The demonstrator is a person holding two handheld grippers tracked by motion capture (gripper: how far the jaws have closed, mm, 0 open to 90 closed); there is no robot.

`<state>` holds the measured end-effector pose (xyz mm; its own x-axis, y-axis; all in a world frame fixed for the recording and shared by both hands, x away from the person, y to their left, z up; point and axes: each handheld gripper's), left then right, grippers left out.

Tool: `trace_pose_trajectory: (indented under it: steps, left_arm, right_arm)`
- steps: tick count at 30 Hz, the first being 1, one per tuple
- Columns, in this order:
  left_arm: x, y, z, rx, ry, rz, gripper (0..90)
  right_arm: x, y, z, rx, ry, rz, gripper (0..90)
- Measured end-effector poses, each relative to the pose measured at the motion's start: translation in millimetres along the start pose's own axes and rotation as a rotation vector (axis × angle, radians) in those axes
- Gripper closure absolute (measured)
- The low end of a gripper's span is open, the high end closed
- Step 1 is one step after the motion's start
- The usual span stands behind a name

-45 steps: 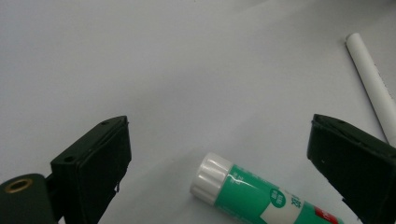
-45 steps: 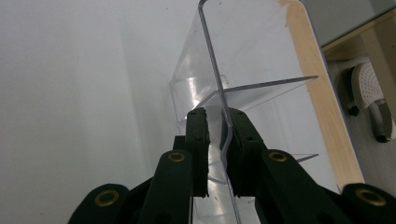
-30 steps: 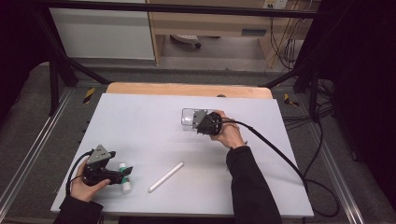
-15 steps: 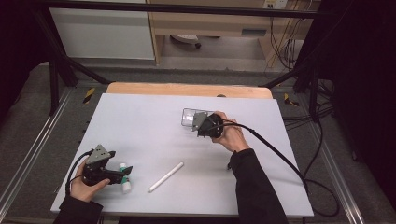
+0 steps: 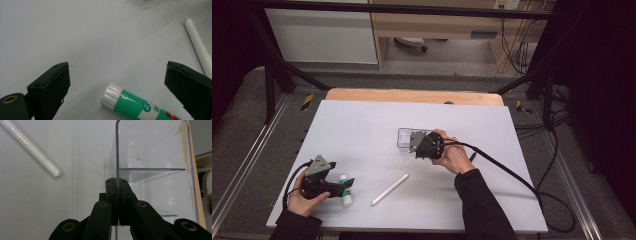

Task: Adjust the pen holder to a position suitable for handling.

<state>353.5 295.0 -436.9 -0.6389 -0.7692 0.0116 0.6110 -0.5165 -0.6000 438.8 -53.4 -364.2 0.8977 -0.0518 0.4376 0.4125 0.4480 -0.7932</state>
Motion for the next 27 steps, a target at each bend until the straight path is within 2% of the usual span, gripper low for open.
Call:
trace_pose_trajectory:
  steps: [2, 5, 6, 10, 27]
  left_arm:
    - [0.1, -0.3, 0.1, 0.001, 0.000, 0.000, 6.0]
    - [0.3, -1.6, 0.6, 0.007, 0.000, 0.000, 6.0]
    - [0.2, -1.7, 0.6, 0.007, 0.001, 0.000, 6.0]
    - [0.2, -1.6, 0.5, 0.006, 0.001, 0.000, 6.0]
    - [0.2, -1.2, 0.4, 0.004, 0.002, 0.002, 6.0]
  right_arm:
    - [-2.2, 2.3, 4.7, 0.000, -0.010, 0.012, 88.9]
    - [-4.8, 6.7, 9.2, 0.020, 0.000, 0.031, 88.9]
    - [-5.9, 8.1, 10.2, 0.010, -0.003, 0.037, 88.9]
    - [-9.7, 11.1, 11.3, -0.015, -0.010, 0.044, 88.9]
    - [-9.5, 11.0, 13.8, 0.000, 0.024, 0.067, 88.6]
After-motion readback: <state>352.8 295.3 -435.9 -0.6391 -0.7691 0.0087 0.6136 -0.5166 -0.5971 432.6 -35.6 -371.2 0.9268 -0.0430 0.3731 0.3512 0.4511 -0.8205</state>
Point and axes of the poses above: each handheld gripper's, and its own axes: y roughly forward along the jaws, z roughly out of its top, x roughly to its right
